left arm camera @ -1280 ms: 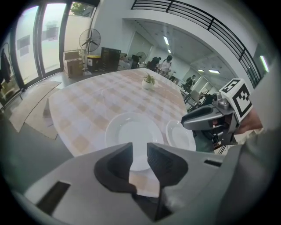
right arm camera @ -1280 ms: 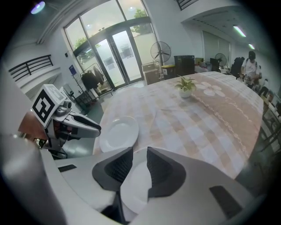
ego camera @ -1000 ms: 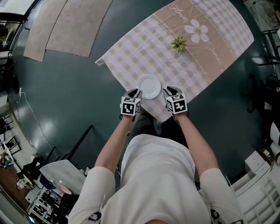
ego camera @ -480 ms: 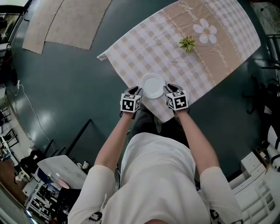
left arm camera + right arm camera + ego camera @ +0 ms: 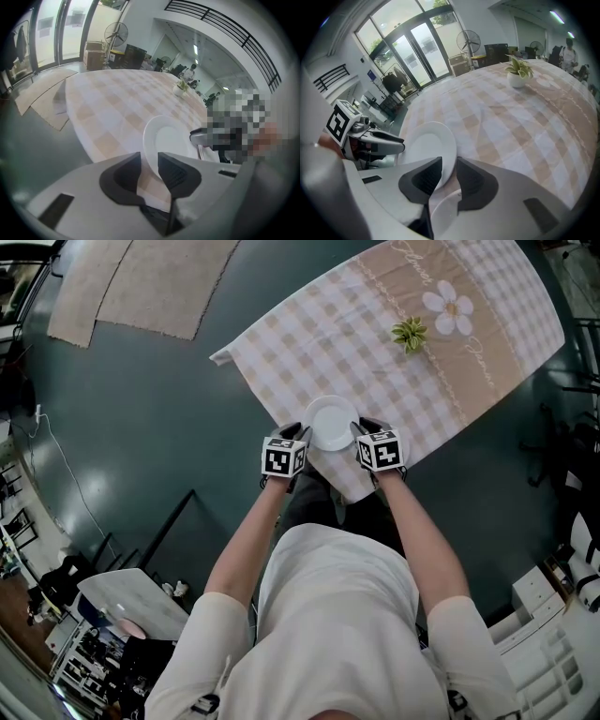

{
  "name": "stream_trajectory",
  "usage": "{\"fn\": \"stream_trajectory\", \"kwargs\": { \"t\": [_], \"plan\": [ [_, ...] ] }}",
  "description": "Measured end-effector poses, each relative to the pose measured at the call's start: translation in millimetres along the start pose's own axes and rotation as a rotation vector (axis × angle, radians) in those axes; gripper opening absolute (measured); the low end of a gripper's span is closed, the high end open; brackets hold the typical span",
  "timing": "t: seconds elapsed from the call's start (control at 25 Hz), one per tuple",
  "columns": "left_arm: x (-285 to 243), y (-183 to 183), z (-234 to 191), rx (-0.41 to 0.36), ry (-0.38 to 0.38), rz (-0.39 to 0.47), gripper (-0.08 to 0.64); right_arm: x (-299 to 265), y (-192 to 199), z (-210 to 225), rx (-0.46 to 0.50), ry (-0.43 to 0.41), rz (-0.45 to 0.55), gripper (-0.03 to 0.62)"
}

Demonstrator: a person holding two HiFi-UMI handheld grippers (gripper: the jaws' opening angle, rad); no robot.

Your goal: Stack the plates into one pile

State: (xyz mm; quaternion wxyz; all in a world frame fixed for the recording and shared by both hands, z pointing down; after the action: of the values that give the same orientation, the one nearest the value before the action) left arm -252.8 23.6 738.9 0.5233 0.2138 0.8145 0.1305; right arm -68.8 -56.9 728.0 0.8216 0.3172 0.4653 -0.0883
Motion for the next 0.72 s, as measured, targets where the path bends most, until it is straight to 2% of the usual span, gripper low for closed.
{"fn": "stream_trajectory", "kwargs": {
  "t": [0.2,0.36,0.52,0.72],
  "plan": [
    [-2.4,1.5,3.6,0.004,0.013,-0.007,0.113,-3.6,-1.6,0.9,-0.023,0.012,-0.021,0.101],
    [-3.3,0.4,-0.1,0.077,0.018,-0.031,0.084,-3.5,-2.6,3.4,-0.096,0.005,-0.017,0.087],
    [-0.7,-3.9,-1.7,0.100,0.022,-0.049,0.071,1.9,-4.0,6.0,-0.176,-0.017,0.009,0.072],
    [6.5,-10.8,-4.4,0.122,0.022,-0.022,0.051,8.1,-5.7,4.6,-0.202,-0.070,0.044,0.061]
  ]
}}
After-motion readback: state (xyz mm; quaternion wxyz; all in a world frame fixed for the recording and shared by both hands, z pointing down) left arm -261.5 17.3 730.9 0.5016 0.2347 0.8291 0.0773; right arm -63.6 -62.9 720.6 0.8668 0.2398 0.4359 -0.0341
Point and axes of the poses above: the fingertips, and each gripper's own axes: x backward along the fingers, z to its right, y out of its underside, the point moved 7 cm from there along x, backward along the fingers, and after that the axes turned 5 degrees about z, right-handed, at the moved point
